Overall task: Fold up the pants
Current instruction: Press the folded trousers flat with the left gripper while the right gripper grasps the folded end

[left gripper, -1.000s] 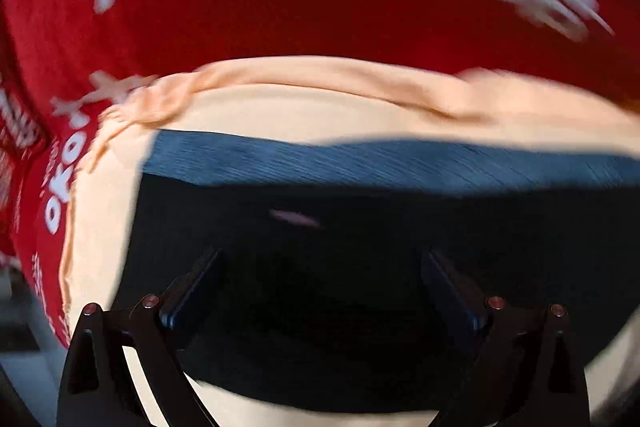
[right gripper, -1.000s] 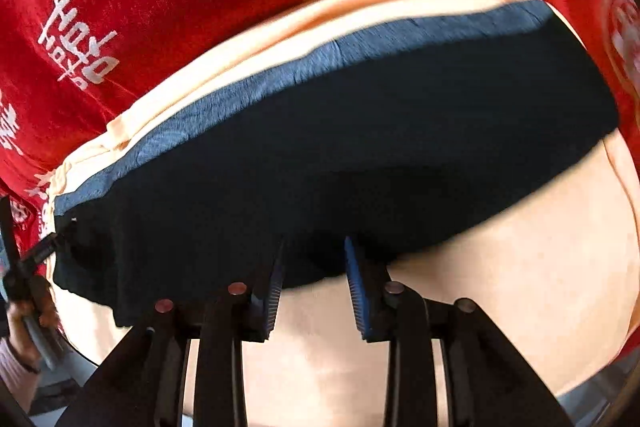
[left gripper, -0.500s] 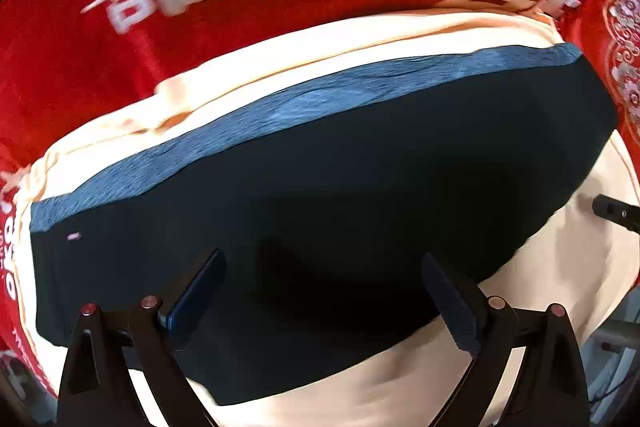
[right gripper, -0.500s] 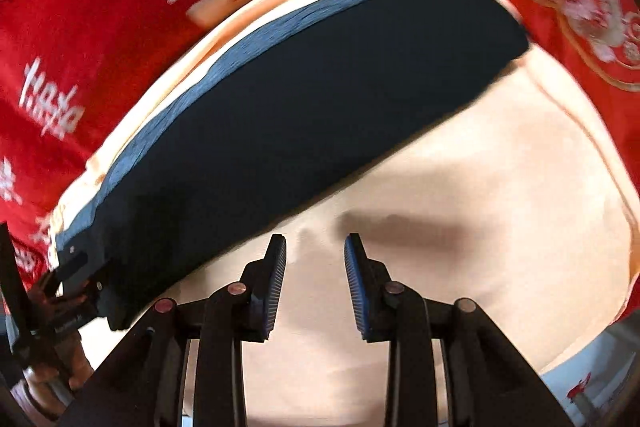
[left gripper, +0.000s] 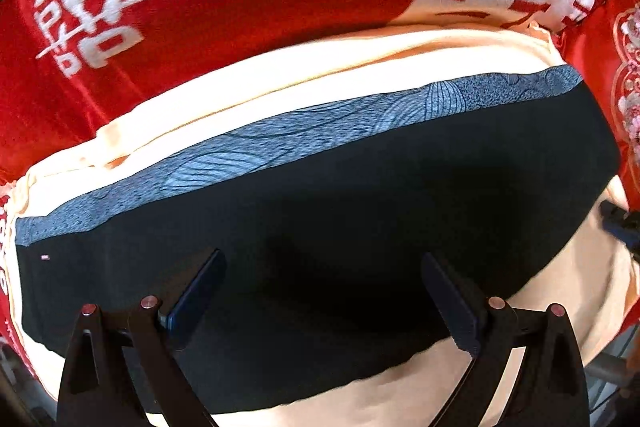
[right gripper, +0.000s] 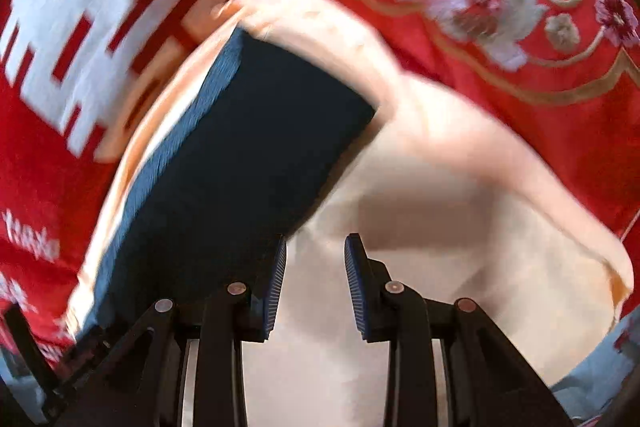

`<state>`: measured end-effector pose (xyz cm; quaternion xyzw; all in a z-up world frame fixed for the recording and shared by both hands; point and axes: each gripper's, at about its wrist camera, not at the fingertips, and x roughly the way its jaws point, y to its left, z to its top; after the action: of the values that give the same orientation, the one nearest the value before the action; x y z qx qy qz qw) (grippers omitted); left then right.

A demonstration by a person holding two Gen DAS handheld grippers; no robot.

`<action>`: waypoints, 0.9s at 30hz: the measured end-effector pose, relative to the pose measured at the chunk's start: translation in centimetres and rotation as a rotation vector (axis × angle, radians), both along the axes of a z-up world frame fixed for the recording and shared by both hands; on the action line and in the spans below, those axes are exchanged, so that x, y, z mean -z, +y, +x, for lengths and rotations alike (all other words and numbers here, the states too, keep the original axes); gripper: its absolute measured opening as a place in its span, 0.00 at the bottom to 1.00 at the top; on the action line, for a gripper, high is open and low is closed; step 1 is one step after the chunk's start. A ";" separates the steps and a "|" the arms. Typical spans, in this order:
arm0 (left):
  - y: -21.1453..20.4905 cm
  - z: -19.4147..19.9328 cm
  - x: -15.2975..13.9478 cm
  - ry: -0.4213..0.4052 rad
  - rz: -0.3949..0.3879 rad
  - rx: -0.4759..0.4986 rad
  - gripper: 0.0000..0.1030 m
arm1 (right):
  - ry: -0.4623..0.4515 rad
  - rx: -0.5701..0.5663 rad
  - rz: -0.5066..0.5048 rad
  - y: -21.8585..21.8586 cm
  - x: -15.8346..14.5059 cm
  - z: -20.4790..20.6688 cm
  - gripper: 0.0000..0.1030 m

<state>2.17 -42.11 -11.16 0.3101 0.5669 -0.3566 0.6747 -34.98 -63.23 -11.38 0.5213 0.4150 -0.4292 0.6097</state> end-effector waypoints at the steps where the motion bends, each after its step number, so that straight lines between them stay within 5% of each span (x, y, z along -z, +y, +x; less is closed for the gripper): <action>1: -0.4 -0.2 0.5 -0.004 0.013 -0.002 0.96 | -0.009 0.015 -0.008 -0.5 0.0 -0.4 0.32; 5: -1.0 -0.6 1.9 -0.003 0.052 -0.026 0.96 | -0.060 0.070 -0.010 -2.5 0.8 -1.2 0.32; 6: -1.0 -0.7 2.1 -0.003 0.055 -0.032 0.96 | -0.068 0.067 -0.006 -3.1 0.7 -1.5 0.28; 7: -1.0 -0.8 2.1 -0.005 0.054 -0.036 0.96 | -0.063 0.055 -0.014 -3.5 0.5 -1.2 0.13; 8: -1.1 -0.8 2.2 -0.008 0.053 -0.035 0.96 | -0.051 0.015 -0.054 -3.8 -0.4 -0.6 0.13; 12: -1.4 -1.2 2.6 -0.026 0.061 -0.026 0.97 | 0.003 -0.105 -0.133 -3.7 -1.6 0.8 0.13; 15: -1.9 -1.4 3.2 -0.037 0.070 -0.026 0.99 | 0.019 -0.041 -0.067 -4.0 0.1 -0.9 0.31; 27: -2.5 -2.5 3.1 -0.046 0.077 -0.027 0.99 | -0.317 -0.003 0.082 -0.8 2.2 -2.6 0.35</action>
<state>-0.34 -44.62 -14.28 0.3363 0.5688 -0.3182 0.6798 -37.59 -64.08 -13.57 0.6065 0.3314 -0.3233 0.6464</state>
